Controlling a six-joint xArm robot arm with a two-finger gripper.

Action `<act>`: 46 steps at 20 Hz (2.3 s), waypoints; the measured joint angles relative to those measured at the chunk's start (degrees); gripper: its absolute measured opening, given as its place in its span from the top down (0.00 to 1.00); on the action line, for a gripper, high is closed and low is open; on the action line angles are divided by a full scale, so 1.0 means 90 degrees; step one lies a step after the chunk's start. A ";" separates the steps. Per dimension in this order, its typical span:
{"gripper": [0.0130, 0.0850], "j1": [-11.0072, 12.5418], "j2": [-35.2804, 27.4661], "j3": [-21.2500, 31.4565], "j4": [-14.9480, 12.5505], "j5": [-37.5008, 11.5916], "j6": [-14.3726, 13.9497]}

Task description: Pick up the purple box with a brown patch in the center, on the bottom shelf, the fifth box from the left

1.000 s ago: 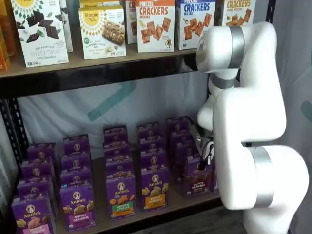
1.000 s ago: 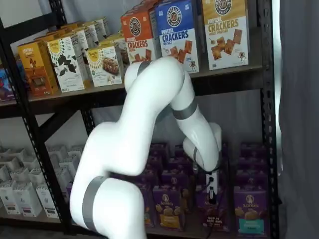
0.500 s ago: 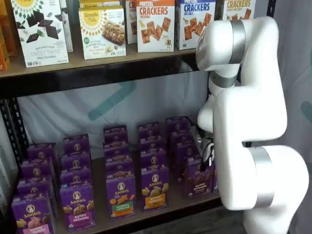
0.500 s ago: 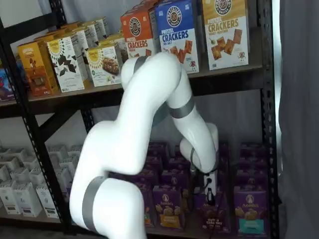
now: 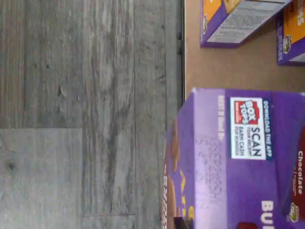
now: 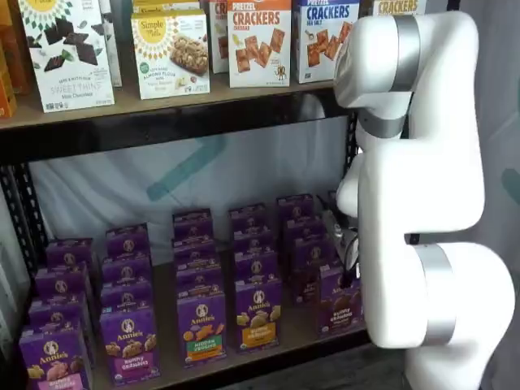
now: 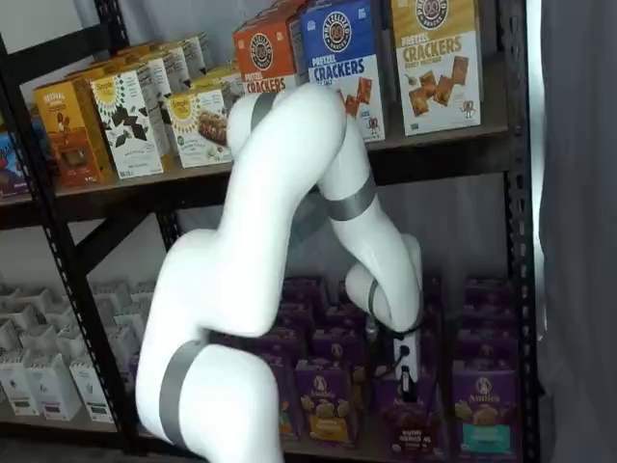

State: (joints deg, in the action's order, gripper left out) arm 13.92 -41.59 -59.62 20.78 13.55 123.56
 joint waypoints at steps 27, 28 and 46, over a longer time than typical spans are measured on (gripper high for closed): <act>0.78 0.0287 0.2415 0.2285 -0.0021 -0.0043 0.0260; 0.78 0.0310 0.2534 0.2370 -0.0020 -0.0016 0.0280; 0.78 0.0610 0.4899 0.3376 -0.1480 0.1950 -0.0926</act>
State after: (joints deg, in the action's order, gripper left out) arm 19.41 2.50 -29.24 7.47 31.10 115.22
